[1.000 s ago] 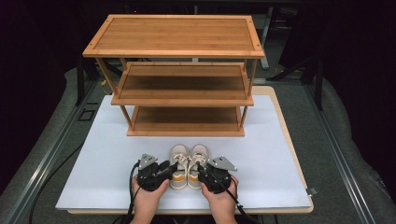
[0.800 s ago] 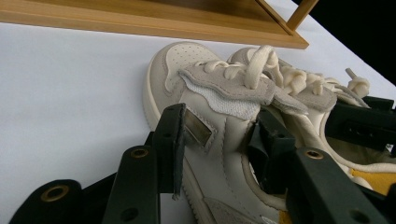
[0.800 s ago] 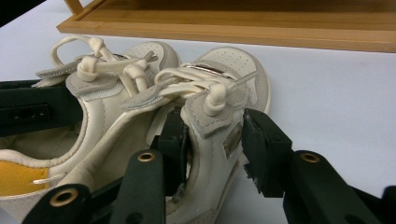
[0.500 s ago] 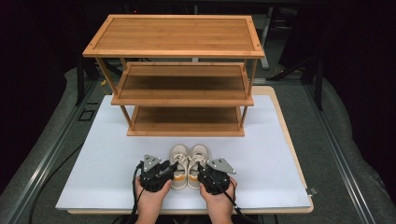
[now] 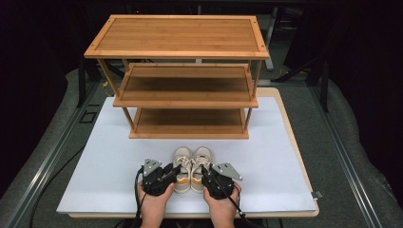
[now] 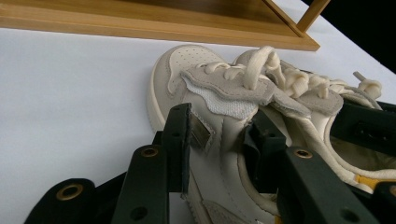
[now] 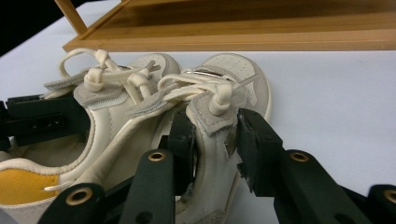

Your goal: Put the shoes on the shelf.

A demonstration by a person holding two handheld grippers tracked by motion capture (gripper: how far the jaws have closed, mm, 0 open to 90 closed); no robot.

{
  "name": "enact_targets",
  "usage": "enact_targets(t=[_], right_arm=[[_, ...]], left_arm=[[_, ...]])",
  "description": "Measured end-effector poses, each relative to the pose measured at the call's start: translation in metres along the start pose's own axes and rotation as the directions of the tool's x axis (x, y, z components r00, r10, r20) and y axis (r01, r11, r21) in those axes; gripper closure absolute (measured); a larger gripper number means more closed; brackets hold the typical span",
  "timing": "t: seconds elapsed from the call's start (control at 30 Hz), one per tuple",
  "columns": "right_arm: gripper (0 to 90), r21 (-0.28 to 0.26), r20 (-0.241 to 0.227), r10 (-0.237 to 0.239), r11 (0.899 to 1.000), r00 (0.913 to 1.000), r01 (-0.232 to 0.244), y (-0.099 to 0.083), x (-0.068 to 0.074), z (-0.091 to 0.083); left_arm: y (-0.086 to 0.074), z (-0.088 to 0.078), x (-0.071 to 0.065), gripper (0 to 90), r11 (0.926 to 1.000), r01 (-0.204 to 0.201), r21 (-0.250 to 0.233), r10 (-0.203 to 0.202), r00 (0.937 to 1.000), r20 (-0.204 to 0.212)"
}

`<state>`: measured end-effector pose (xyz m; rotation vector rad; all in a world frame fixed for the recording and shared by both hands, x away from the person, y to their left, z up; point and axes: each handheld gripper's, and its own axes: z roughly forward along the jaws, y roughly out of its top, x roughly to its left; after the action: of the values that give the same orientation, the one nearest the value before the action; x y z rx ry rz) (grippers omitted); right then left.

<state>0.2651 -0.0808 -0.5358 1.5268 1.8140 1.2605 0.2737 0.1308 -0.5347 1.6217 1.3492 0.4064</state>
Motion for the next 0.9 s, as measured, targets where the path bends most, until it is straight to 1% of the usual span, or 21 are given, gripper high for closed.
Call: enact_targets(t=[0.07,0.1,0.13,0.17,0.37,0.43,0.53,0.57,0.63,0.87,0.9], right_arm=[[67.8,-0.004,-0.01,0.006,1.0,0.9999,-0.006,-0.0003,-0.0005,-0.0002],[67.9,-0.006,0.028,0.005,1.0,0.9996,-0.005,-0.0006,0.0009,-0.0002],[68.0,-0.012,-0.003,0.009,1.0,1.0,-0.009,-0.001,-0.0001,0.0],[68.2,-0.017,-0.002,0.014,1.0,0.9999,-0.014,-0.0014,0.0001,0.0001],[69.0,-0.011,-0.003,0.005,1.0,1.0,-0.005,-0.0008,-0.0003,-0.0004],[69.2,-0.013,0.004,0.007,1.0,1.0,-0.007,-0.0009,0.0002,-0.0004],[69.3,-0.019,-0.003,0.009,1.0,1.0,-0.009,-0.0008,-0.0002,0.0],[69.4,-0.014,-0.001,0.009,1.0,1.0,-0.009,-0.0006,-0.0002,-0.0004],[69.5,-0.014,0.005,0.01,1.0,0.9999,-0.01,-0.0002,-0.0003,-0.0001],[69.8,-0.017,0.002,0.017,1.0,0.9998,-0.017,0.0001,-0.0005,-0.0001],[69.9,-0.018,0.001,0.019,1.0,0.9998,-0.019,0.0002,-0.0006,-0.0001]], left_arm=[[-0.0005,-0.0001,-0.0006,64.9,1.0,0.003,-0.005,-0.003,1.0,-0.004],[-0.0008,-0.0001,-0.0009,65.0,1.0,0.005,-0.007,-0.005,1.0,-0.006],[-0.0009,-0.0001,-0.0012,65.1,1.0,0.005,-0.008,-0.005,1.0,-0.007],[-0.001,-0.0001,-0.0011,65.2,0.9999,0.005,-0.009,-0.005,1.0,-0.008],[-0.0009,-0.0004,-0.0016,65.8,1.0,-0.002,-0.006,0.002,0.9999,-0.011],[-0.0003,-0.0005,-0.0015,66.0,1.0,-0.003,-0.004,0.003,0.9999,-0.01],[-0.0001,-0.0004,-0.0019,66.2,1.0,-0.003,-0.003,0.003,0.9999,-0.01],[0.0002,-0.0006,-0.002,66.2,1.0,-0.004,0.0,0.004,0.9999,-0.01],[0.0006,-0.0005,-0.0024,66.3,0.9999,-0.014,0.002,0.014,0.9998,-0.012],[0.0025,0.0001,-0.0019,66.6,1.0,-0.003,0.007,0.004,1.0,-0.006],[0.0026,0.0001,-0.0021,66.6,1.0,-0.001,0.002,0.001,1.0,-0.004]])
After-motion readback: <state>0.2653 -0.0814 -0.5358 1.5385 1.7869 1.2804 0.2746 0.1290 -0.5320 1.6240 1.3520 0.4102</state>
